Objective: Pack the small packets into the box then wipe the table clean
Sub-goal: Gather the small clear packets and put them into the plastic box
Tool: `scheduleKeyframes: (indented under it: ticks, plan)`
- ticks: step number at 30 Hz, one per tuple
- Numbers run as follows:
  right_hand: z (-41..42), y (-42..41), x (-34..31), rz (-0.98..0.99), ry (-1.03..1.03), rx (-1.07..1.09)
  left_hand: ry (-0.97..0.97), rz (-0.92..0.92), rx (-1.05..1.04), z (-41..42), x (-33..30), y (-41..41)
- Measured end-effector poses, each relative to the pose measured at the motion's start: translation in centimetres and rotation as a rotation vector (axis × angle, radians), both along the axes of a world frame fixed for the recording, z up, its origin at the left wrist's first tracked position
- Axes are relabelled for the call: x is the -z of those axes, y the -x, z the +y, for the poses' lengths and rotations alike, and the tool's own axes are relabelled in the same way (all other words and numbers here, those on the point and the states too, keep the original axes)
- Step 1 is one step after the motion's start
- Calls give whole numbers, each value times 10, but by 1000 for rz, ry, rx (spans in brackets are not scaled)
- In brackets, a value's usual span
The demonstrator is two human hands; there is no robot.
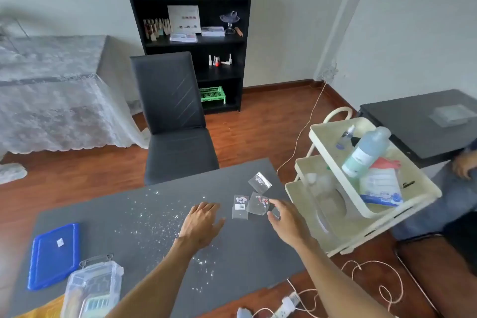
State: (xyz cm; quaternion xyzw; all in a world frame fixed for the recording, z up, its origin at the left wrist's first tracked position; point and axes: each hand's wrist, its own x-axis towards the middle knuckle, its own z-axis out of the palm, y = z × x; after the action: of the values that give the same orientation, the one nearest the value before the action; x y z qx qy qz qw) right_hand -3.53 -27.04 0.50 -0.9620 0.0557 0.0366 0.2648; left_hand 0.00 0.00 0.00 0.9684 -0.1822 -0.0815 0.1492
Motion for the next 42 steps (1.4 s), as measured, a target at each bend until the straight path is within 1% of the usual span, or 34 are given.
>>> scheduleKeyframes:
  ticks: [5, 9, 13, 16, 20, 24, 28, 31, 35, 39, 42]
  plan:
    - [-19, -17, 18, 76, 6, -46, -21, 37, 8, -46, 17, -4]
    - [-21, -34, 36, 146, 79, -99, -73, 37, 9, -64, 34, -11]
    - [-19, -48, 50, 160, 132, -134, -99, 40, 1, -73, 49, -20]
    - [-21, -52, 59, 153, 164, -144, -73, 14, -19, -76, 56, -22]
    - [-22, -53, 62, 66, 179, -161, -56, -111, -24, -80, 56, -23]
    - [-22, -53, 62, -57, 178, -141, -83, -184, -17, -82, 59, -25]
    - [-22, -58, 62, -146, 159, -152, -50, -333, 55, -81, 71, -26]
    - [-24, -62, 64, -157, 130, -152, -48, -424, 109, -78, 75, -28]
    - [-25, -65, 64, -166, 95, -165, -38, -466, 133, -74, 75, -29]
    - [-22, -63, 59, -188, 21, -146, 39, -524, 82, -62, 72, -26]
    - [-16, -59, 51, -195, -40, -127, 51, -549, 31, -48, 65, -20]
